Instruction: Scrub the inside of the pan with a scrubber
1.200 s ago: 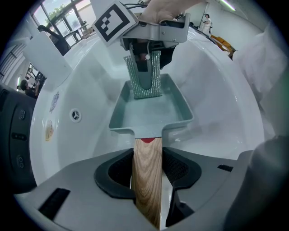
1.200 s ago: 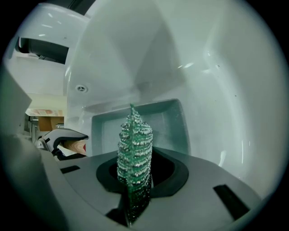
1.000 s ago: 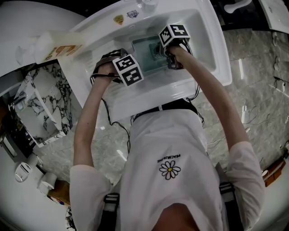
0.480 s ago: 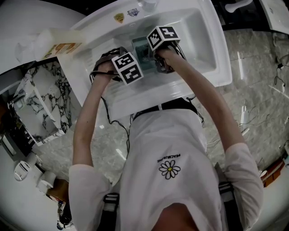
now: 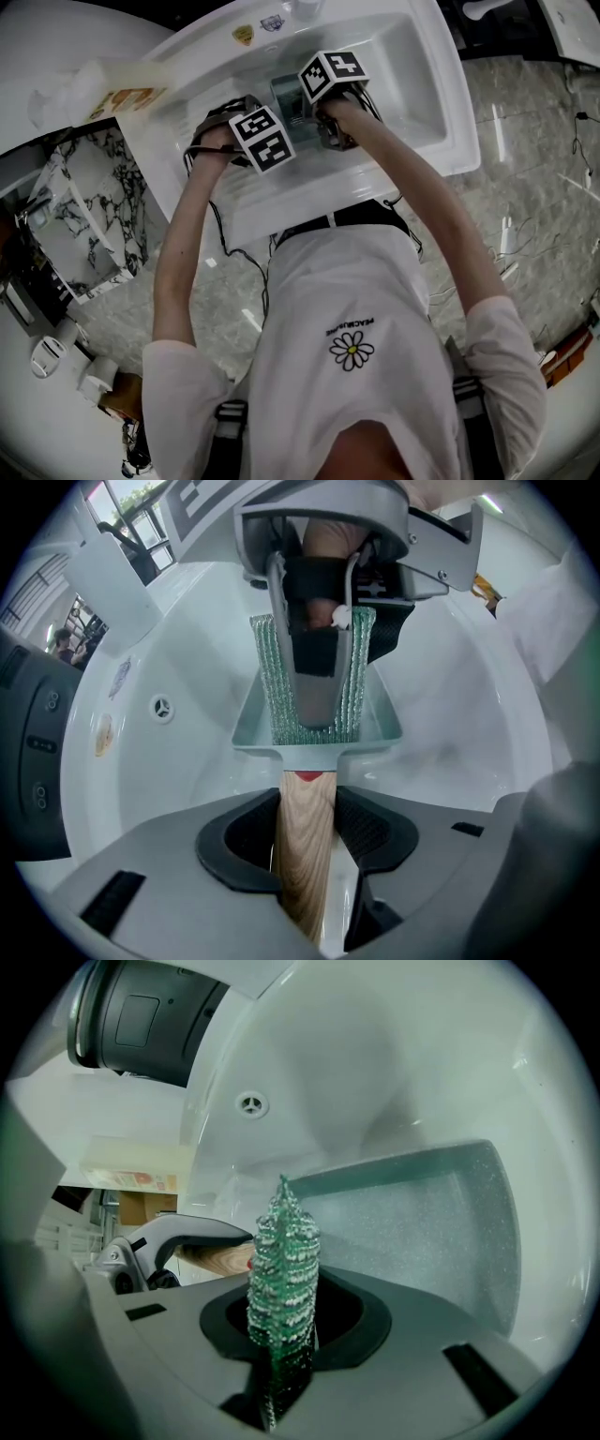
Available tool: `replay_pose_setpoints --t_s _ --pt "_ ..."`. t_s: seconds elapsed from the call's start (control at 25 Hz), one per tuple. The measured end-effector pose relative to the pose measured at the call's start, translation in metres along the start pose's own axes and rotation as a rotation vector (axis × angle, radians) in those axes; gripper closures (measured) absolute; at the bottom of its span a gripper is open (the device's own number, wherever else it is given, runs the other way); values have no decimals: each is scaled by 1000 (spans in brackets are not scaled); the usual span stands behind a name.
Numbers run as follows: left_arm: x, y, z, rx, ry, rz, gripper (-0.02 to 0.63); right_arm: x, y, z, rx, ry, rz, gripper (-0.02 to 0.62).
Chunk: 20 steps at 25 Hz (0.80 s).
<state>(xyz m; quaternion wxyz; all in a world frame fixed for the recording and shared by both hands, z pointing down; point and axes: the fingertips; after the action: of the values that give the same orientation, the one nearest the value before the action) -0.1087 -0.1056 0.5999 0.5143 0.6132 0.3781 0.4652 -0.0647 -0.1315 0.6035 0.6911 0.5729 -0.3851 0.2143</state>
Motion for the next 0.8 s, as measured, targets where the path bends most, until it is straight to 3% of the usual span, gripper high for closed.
replay_pose_setpoints --t_s 0.2,0.36,0.56,0.8 --pt "1 0 -1 -3 4 -3 416 6 -27 4 23 -52 -28 532" --pt "2 0 0 -5 11 -1 416 39 -58 2 14 -90 -133 532" --pt "1 -1 0 -2 11 3 416 91 -91 -11 -23 -59 -253 532" --pt "3 1 0 1 22 14 416 119 -91 -30 -29 -46 -357 532"
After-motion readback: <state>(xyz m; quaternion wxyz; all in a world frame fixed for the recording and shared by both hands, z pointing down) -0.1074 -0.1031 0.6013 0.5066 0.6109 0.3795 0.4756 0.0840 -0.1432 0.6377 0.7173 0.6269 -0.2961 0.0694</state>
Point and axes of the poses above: the fingertips, and each gripper's own axes: y forward along the fingers, x to its right, z out of its top, and after that the axes turned 6 degrees about z, right-handed
